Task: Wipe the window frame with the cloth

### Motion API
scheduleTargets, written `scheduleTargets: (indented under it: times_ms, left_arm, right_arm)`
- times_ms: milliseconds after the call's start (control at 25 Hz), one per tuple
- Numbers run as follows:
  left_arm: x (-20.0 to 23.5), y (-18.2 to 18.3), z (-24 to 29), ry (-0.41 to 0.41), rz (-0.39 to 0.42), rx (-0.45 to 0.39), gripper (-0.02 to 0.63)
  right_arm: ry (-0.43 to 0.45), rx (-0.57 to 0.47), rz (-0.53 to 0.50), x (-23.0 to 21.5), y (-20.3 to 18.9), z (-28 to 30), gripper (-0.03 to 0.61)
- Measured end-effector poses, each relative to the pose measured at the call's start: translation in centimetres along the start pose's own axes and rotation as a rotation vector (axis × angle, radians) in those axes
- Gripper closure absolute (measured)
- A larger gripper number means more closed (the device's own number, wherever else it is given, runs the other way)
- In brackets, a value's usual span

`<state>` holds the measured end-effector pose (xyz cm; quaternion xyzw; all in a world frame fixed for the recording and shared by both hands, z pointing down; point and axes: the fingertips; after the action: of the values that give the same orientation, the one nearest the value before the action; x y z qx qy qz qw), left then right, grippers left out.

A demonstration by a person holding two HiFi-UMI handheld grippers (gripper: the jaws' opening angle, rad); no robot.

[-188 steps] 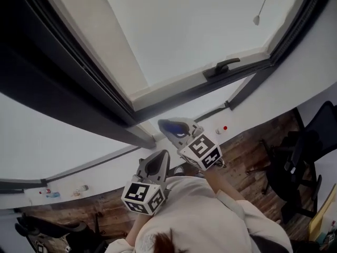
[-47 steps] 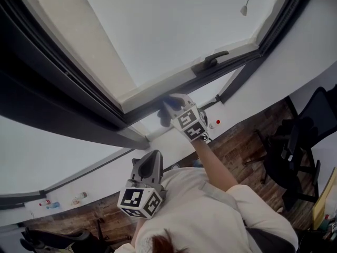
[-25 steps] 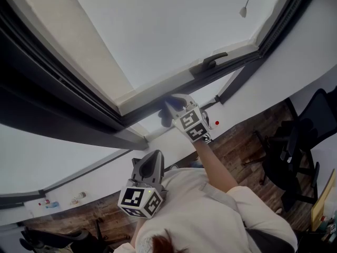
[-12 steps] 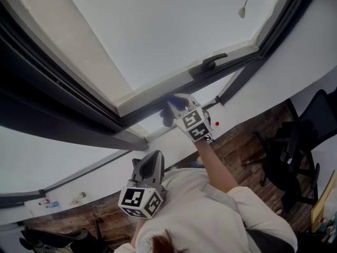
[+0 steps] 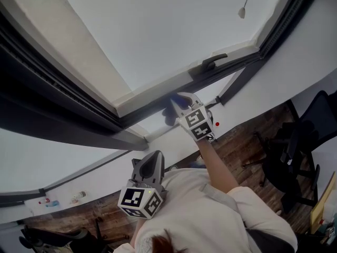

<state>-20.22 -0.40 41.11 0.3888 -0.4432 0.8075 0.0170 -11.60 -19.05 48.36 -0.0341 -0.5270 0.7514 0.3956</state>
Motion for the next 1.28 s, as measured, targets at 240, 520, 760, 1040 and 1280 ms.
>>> scheduleTargets:
  times_ms: [240,520,760,1040,1280]
  left_arm:
    - [-0.2,-0.2,0.3,0.003,0.002,0.002,0.609]
    - [-0.6,-0.4,0.9,0.006,0.001,0.007,0.609]
    - [-0.8,-0.5,1.4,0.016,-0.001,0.009,0.609]
    - [-0.9,-0.6,1.9,0.030,0.000,0.013,0.609]
    - [-1.1,-0.7,2.4,0.034,-0.002,0.018,0.609]
  right_arm:
    - [-0.012,0.002,0.008,-0.9,-0.5,-0.3,0.531]
    - [-0.028,0.004,0.021,-2.1,-1.2,-0.7,0.531]
    - [-0.046,0.009,0.040,-3.5,-2.0,-1.1,0.530]
    - [-0.086,0.014,0.075,-5.6,-3.3,-1.8,0.531]
    - [-0.096,0.012,0.087,-6.6,-3.8,-2.0,0.529]
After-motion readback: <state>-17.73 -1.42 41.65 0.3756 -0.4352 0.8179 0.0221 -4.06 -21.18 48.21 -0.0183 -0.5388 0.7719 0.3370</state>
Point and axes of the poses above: the fingertips, and each gripper's own axes: z forward along the fingers, x to its left, y out of its top, and after that the axes turned 13 degrees about -z, right-handed
